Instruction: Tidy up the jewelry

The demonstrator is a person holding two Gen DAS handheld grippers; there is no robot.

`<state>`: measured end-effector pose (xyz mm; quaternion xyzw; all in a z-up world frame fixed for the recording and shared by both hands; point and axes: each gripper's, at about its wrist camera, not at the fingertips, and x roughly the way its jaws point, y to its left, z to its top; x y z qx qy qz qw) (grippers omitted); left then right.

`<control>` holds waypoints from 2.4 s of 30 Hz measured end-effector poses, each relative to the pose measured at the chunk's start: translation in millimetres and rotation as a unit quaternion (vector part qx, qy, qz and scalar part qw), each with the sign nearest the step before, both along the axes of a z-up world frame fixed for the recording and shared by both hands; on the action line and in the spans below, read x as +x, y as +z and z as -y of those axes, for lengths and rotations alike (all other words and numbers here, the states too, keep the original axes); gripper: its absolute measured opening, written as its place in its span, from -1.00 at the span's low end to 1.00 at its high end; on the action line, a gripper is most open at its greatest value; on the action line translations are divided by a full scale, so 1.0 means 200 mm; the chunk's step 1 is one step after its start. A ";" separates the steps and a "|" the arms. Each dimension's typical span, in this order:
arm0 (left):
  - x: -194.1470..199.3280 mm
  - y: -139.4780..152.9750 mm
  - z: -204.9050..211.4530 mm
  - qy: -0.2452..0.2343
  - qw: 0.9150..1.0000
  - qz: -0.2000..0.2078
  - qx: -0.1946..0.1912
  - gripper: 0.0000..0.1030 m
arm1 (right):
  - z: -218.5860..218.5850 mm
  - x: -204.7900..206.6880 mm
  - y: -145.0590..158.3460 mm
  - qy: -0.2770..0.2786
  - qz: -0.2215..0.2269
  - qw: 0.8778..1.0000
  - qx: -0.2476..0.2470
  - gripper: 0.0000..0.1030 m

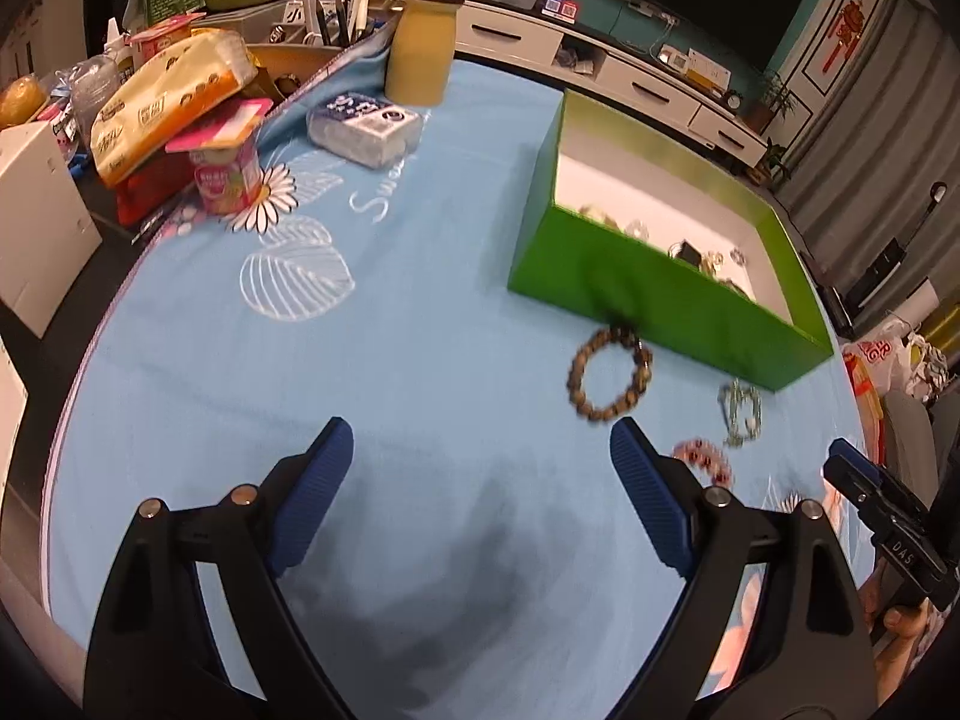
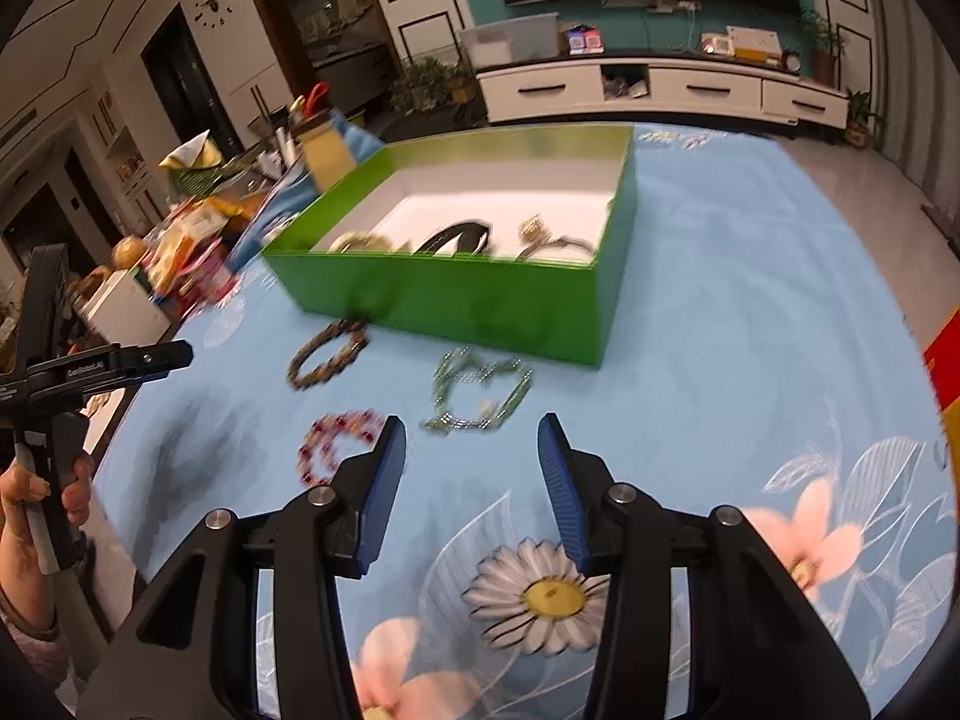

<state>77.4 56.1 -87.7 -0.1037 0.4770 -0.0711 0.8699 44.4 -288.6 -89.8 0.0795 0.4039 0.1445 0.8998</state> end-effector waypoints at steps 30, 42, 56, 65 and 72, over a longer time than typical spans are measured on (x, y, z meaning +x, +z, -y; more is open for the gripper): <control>-0.11 -0.17 0.45 -0.135 0.990 -0.012 0.032 0.54 | -0.01 -0.09 -0.07 -0.004 -0.021 1.000 0.013 -0.10; -0.05 -0.24 0.62 -0.165 0.983 0.006 0.083 -0.23 | 0.02 -0.07 -0.09 -0.011 -0.025 0.999 0.017 -0.10; -0.04 -0.17 0.57 -0.157 0.986 0.019 0.046 -0.86 | 0.00 -0.06 -0.11 -0.003 -0.031 0.999 0.013 -0.10; -0.09 0.10 0.41 -0.127 0.989 0.076 0.023 -0.86 | -0.10 -0.01 -0.13 0.024 -0.041 0.999 0.015 -0.10; -0.11 0.14 0.30 -0.100 0.992 0.073 0.008 -0.86 | -0.25 0.09 -0.16 0.046 -0.044 0.998 -0.009 -0.12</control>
